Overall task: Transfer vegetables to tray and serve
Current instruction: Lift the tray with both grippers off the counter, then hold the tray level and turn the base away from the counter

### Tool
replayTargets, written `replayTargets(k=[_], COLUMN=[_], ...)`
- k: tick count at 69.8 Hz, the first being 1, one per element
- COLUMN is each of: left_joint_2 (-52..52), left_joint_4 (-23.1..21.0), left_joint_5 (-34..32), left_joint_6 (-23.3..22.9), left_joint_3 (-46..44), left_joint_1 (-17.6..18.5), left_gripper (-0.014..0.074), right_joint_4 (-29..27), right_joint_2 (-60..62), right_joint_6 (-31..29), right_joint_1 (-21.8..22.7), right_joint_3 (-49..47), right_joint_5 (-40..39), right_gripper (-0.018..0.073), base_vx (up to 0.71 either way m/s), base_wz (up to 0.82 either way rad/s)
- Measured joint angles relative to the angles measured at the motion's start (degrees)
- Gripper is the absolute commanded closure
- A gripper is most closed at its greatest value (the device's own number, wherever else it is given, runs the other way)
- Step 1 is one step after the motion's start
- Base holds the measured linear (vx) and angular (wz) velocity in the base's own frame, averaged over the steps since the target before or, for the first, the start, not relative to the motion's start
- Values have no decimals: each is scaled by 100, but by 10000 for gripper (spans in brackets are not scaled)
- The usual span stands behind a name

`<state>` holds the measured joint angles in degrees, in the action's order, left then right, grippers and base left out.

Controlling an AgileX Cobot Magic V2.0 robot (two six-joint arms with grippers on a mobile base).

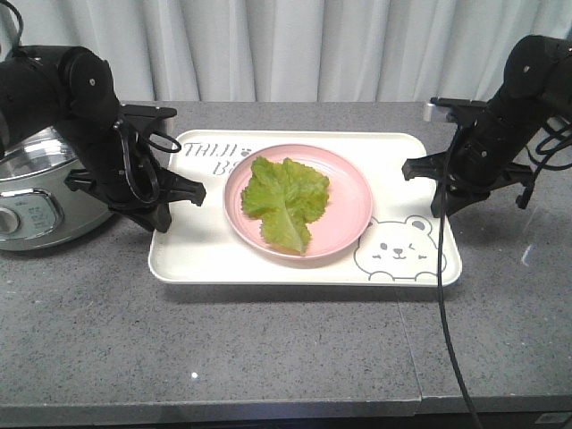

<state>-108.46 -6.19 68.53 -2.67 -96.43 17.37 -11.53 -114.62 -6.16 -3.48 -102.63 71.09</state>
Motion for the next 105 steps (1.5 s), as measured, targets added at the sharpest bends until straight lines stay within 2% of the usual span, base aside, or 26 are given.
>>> replayTargets(k=[44,105], left_joint_2=[600,600], left_joint_4=[0,-5], left_joint_5=[44,57], left_joint_6=[41,45], left_joint_3=[0,0], left_joint_1=[0,0], left_gripper=[603,602], right_joint_4=[-27,-27], right_joint_2=[902,969], right_joint_6=[-5,-16], right_joint_1=[0,0], right_joint_3=[0,0], right_joint_5=[87,104], right_gripper=[569,569], base_vx=[0,0], base_wz=[0,0])
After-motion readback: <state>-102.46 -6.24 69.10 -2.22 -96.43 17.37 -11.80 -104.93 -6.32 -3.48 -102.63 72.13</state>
